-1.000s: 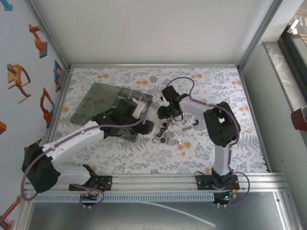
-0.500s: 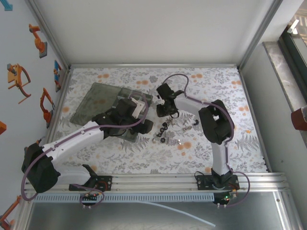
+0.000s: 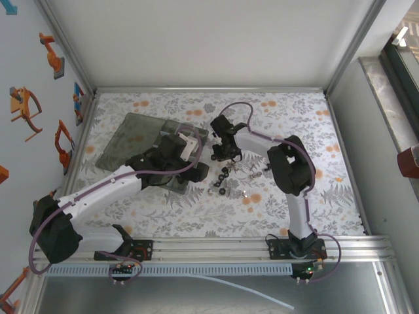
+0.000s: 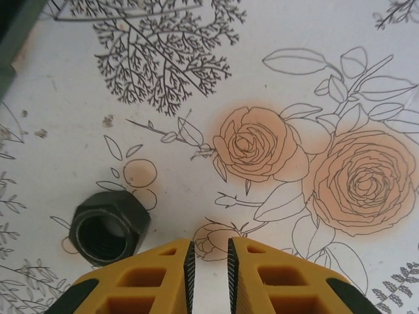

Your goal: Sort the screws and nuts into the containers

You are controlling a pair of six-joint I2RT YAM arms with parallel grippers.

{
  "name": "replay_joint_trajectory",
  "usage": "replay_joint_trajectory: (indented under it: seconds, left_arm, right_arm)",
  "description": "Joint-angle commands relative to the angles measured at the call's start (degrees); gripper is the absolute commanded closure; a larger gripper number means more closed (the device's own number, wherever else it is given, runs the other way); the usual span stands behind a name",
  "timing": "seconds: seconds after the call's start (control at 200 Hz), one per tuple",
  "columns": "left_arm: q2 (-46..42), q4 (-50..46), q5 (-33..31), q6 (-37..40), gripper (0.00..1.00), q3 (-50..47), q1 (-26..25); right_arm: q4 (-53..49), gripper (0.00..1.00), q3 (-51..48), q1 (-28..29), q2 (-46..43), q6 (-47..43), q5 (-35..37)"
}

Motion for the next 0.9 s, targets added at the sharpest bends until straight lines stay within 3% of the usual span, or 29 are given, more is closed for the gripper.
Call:
replay_joint_trajectory:
  seconds: [0.0,0.21,0.325,0.596,0.896]
  left_arm:
    - [-0.8,1.1,-0.3,0.5,0.03,-0.4,0.3]
    - [-0.7,1.0,-0.4,0.4,0.03,-0.7,0.3]
    - [-1.5,1.3,-0.9,0.3,0.03,-1.1,0.3]
    - [-1.8,0.6,-1.1,0.3,0.03,-1.3,0.4]
    - [-1.5,0.8,-1.0,0.2,0.03,-1.3,0.5]
  right_arm:
    - [-2.3,0.79,1.1,0.5,0.9,-0.7,0.8]
    - [1.2,0.76,-0.8,0.9,-1.6,-0.5,0.4]
    - [3.3,0.64,-1.0,1.3,-2.7,-1.0,-1.1]
    - [3.2,0.59,2.0,2.7,0.5,-1.5,-2.7]
    - [9.0,0.52,-2.3,2.9,-4.3,-0.1,-4.7]
